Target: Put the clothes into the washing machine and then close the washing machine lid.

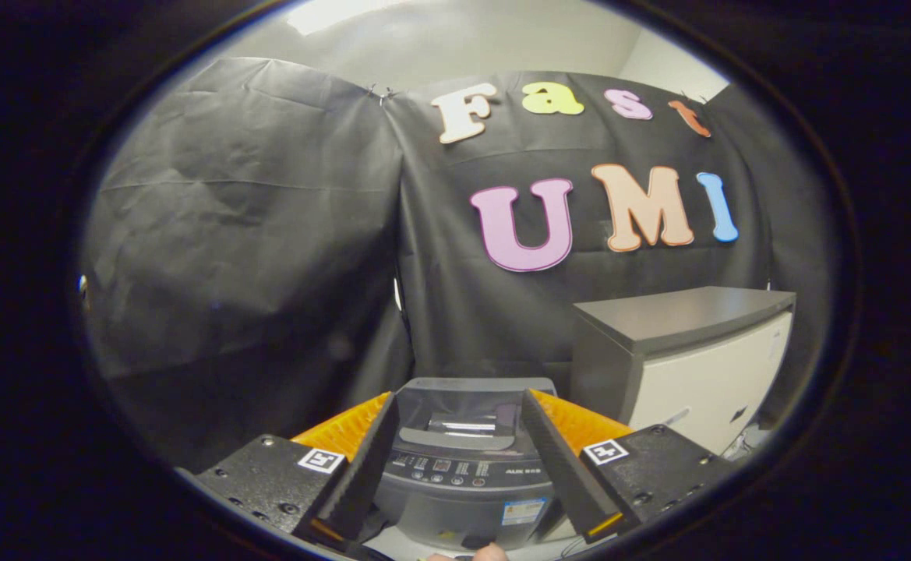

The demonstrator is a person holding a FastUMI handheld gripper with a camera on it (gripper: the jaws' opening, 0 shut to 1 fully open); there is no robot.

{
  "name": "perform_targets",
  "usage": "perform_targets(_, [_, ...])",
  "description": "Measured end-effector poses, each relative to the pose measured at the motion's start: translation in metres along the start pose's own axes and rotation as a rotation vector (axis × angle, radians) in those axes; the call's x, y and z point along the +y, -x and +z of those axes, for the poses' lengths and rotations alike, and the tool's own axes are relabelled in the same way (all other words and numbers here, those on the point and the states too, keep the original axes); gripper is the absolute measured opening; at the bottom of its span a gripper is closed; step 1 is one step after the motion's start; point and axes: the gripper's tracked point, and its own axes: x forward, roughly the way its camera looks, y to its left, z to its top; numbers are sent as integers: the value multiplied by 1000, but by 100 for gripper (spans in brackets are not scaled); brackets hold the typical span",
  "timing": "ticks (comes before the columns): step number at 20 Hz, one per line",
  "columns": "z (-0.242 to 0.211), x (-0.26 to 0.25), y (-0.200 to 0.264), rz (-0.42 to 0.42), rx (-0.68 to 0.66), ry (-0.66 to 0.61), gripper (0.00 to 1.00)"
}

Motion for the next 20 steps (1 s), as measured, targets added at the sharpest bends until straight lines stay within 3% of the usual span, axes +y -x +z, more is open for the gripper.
perform_targets(8, [-24, -16, 68, -43, -7, -27, 96])
perform_targets(20, [-43, -26, 128, -77, -27, -42, 96])
